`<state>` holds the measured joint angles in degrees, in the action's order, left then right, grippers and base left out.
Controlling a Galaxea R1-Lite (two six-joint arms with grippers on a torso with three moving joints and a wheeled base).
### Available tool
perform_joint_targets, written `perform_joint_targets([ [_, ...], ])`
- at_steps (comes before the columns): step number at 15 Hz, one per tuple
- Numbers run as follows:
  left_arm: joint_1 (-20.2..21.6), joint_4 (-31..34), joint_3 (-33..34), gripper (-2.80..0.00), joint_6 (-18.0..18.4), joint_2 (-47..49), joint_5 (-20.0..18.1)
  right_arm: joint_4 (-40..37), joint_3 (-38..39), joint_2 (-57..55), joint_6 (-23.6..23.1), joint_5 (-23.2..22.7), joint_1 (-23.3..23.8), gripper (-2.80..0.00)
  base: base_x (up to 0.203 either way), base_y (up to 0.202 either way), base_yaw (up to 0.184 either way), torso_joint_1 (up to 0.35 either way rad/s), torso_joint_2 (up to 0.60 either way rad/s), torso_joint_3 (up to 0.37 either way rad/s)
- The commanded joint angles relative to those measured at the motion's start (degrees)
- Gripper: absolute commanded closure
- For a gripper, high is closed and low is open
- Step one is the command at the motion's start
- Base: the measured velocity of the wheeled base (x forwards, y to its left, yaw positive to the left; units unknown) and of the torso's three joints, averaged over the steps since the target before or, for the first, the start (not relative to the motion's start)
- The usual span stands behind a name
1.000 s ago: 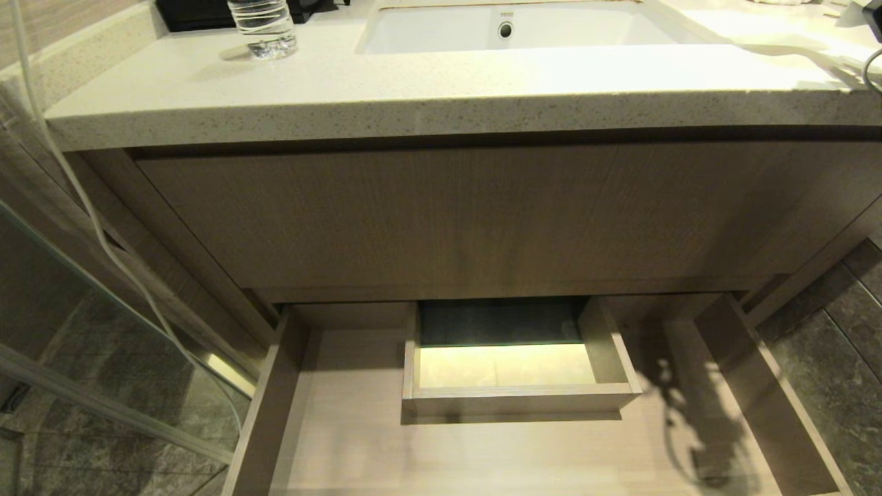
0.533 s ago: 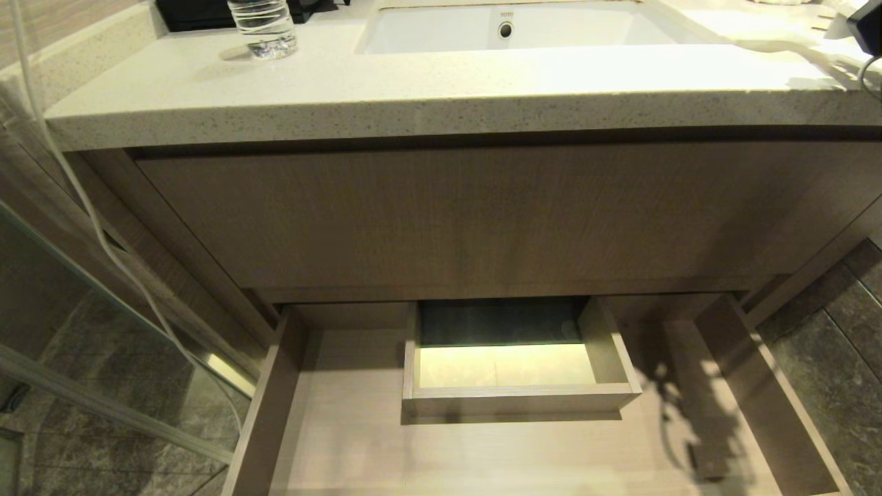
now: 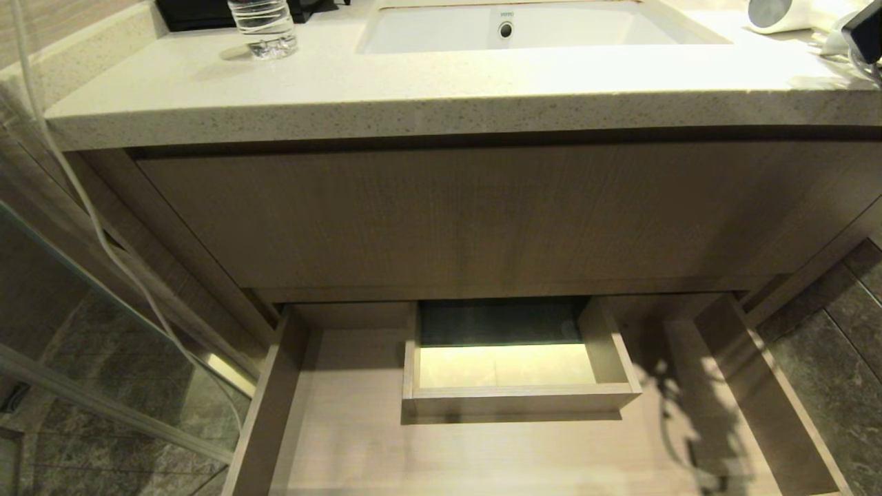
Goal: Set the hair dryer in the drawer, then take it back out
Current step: Place it on the countertop
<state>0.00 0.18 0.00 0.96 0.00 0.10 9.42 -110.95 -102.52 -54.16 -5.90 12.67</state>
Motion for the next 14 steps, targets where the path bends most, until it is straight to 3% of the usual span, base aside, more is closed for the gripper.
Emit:
perform_joint_targets([
  [1, 0.0, -0.01, 0.0, 0.0, 0.0, 0.0, -0.01, -0.13, 0.03, -0.14, -0.25, 0.01, -0.11, 0.0, 0.0, 0.0, 0.0, 0.0, 0.0, 0.0],
  [7, 0.0, -0.01, 0.0, 0.0, 0.0, 0.0, -0.01, -5.21, 0.31, 3.83, -0.23, 0.08, -1.2, 0.0, 0.0, 0.0, 0.0, 0.0, 0.0, 0.0],
  [14, 0.0, -0.01, 0.0, 0.0, 0.0, 0.0, -0.01, -5.82, 4.25, 9.09, -0.25, -0.16, -1.24, 0.0, 0.0, 0.0, 0.0, 0.0, 0.0, 0.0],
])
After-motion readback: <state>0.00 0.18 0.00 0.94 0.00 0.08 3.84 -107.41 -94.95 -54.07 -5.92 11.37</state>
